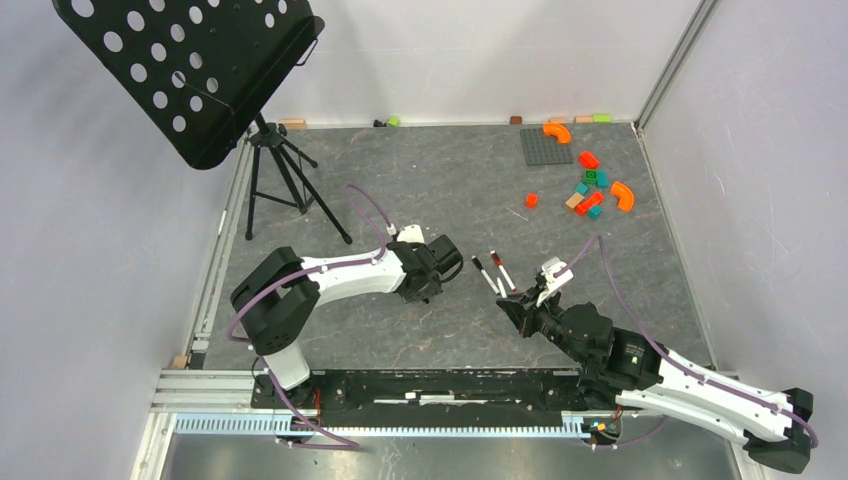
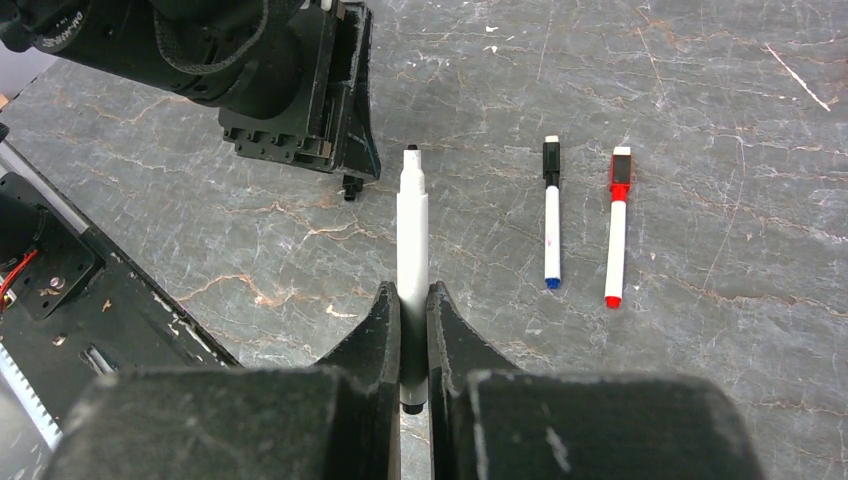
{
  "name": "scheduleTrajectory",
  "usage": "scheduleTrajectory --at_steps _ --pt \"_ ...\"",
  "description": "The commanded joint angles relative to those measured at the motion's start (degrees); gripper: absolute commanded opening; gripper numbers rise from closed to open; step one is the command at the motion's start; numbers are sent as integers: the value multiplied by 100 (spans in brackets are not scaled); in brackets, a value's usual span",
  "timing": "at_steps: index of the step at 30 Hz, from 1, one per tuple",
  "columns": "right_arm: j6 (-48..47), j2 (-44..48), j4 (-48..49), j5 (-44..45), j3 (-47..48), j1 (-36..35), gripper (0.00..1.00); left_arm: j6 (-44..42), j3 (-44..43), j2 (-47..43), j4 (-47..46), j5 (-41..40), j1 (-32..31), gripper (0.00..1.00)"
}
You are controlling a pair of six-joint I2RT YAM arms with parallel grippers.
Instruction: Insert the pens into the pen caps
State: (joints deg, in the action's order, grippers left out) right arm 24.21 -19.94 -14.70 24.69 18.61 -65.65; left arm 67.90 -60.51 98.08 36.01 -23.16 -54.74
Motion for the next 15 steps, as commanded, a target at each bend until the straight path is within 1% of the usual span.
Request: scheduleTrajectory --at_steps 1,5,6,7,10,15 --pt "55 3 231 44 -22 -36 1 49 -233 148 -79 -12 -19 48" --pt "64 13 230 21 -32 -35 1 -2 -259 219 -91 -35 -19 39" --pt "65 12 230 11 -27 -29 1 -19 -251 232 -90 -35 -17 34" --pt "66 21 231 12 -31 -40 1 -68 -258 231 -79 -19 -17 26" --pt "66 41 211 11 -24 -36 1 -180 -212 199 -85 -3 -19 14" --pt "65 75 191 12 -24 -36 1 -497 -72 54 -154 1 -19 3"
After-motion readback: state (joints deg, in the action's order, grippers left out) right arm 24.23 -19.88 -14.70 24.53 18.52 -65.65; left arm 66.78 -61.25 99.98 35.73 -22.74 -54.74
